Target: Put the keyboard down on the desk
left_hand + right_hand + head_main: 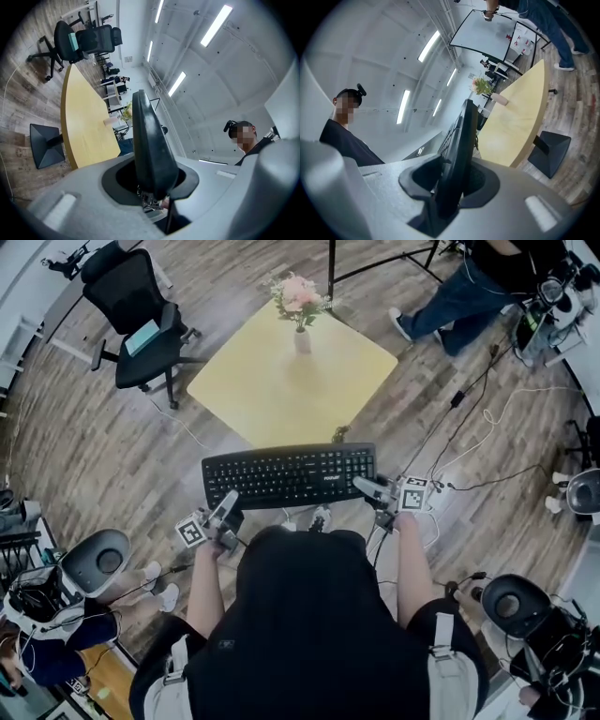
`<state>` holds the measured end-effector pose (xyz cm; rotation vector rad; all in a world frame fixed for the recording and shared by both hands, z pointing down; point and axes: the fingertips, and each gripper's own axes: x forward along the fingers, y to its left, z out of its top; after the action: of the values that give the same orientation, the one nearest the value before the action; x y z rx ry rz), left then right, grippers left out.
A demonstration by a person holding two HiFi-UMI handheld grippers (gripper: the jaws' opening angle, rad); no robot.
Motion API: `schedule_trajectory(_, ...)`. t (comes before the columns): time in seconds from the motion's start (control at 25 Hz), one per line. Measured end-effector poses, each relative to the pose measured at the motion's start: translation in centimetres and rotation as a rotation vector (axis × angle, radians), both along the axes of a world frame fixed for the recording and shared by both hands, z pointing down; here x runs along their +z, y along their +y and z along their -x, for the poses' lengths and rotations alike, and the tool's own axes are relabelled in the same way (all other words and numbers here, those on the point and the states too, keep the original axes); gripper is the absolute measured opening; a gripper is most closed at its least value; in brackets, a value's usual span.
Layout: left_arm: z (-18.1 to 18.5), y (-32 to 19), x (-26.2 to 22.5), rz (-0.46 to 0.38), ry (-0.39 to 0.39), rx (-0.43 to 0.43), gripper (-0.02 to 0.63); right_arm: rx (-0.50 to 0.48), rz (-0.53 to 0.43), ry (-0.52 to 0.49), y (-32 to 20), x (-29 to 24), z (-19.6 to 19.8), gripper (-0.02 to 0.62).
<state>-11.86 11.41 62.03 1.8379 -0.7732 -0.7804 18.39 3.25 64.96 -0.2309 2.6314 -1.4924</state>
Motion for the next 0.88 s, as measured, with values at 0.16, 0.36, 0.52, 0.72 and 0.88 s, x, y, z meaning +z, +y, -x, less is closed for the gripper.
schedule_trajectory(0.16, -0.7, -0.2, -0.5, -0.002, -0.017, -0.024, 0.078, -0.026, 0.002, -0.012, -0.8, 0.0, -0.5, 0.115)
schedule_trajectory(0.36, -2.8, -1.5, -1.3, 0.008, -0.026, -0.051, 0.078, -0.043, -0.001, -0.002, -3.0, -0.6, -2.5, 0.115)
schedule_trajectory(0.52, -3.0, -2.9, -1.2, 0.011, -0.028, -0.058, 0.078, -0.052, 0.003, 0.0, -4.5, -0.7, -2.5, 0.115)
schedule_trajectory(0.72, -3.0, -3.3, -1.4, 0.009, -0.027, -0.057, 0.078, -0.048, 0.006, -0.01, -4.6, -0.6, -2.6, 0.115)
schedule_trajectory(0.88, -4.0, -2.7, -1.6, 0.002, -0.045, -0.048, 0.078, -0.039, -0.003, -0.008, -3.9, -0.4, -3.7, 0.117)
